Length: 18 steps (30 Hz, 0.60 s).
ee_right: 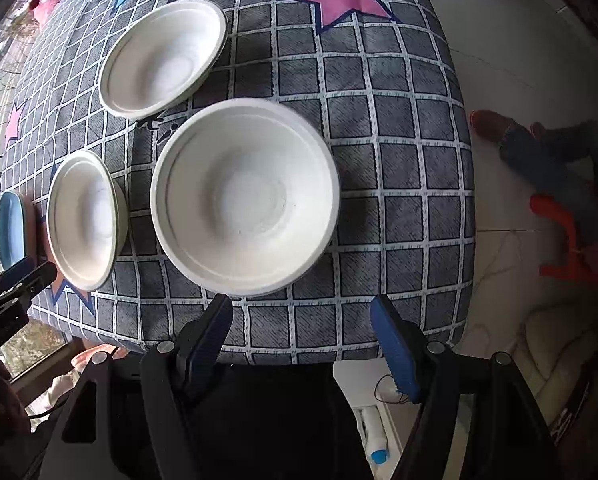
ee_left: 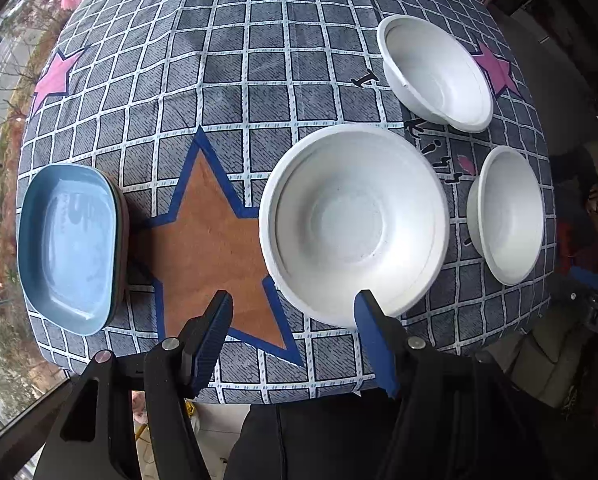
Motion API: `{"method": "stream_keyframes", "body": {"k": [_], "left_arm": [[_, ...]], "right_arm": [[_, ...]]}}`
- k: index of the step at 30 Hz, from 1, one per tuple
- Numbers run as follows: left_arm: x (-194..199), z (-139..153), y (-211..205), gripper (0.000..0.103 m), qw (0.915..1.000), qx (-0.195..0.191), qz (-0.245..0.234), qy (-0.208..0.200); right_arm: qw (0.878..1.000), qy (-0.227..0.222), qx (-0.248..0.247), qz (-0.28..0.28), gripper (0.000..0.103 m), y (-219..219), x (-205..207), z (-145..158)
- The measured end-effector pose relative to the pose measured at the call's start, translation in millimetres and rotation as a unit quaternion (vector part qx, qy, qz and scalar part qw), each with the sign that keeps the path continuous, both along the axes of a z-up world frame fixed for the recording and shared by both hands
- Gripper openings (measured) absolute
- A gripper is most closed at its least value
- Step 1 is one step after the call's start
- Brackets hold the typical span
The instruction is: Organize plates and bowls
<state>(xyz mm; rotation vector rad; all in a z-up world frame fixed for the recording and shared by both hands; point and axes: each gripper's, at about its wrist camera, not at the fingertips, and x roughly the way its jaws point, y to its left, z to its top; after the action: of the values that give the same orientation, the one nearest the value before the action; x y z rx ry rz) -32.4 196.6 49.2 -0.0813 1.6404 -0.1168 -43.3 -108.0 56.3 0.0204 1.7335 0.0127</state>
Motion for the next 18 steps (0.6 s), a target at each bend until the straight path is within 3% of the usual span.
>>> {"method": "stream_keyframes", "body": {"k": [9, 14, 18], "left_arm": [[3, -5, -1, 0.067, 1.0000, -0.001, -0.007, 0.005], [3, -14, 8, 0.067, 0.9997, -0.002, 0.015, 0.020], [2, -14, 9, 0.067, 0.9997, -0.003, 0.018, 0.015]], "right_arm": [[1.000, -0.012, 0.004, -0.011, 0.072, -3, 3, 2], [0.999, -0.018, 0.004, -0.035, 0.072, -13, 10, 0], [0.998, -0.042, 0.038, -0.012, 0.072, -5, 18, 12]]}}
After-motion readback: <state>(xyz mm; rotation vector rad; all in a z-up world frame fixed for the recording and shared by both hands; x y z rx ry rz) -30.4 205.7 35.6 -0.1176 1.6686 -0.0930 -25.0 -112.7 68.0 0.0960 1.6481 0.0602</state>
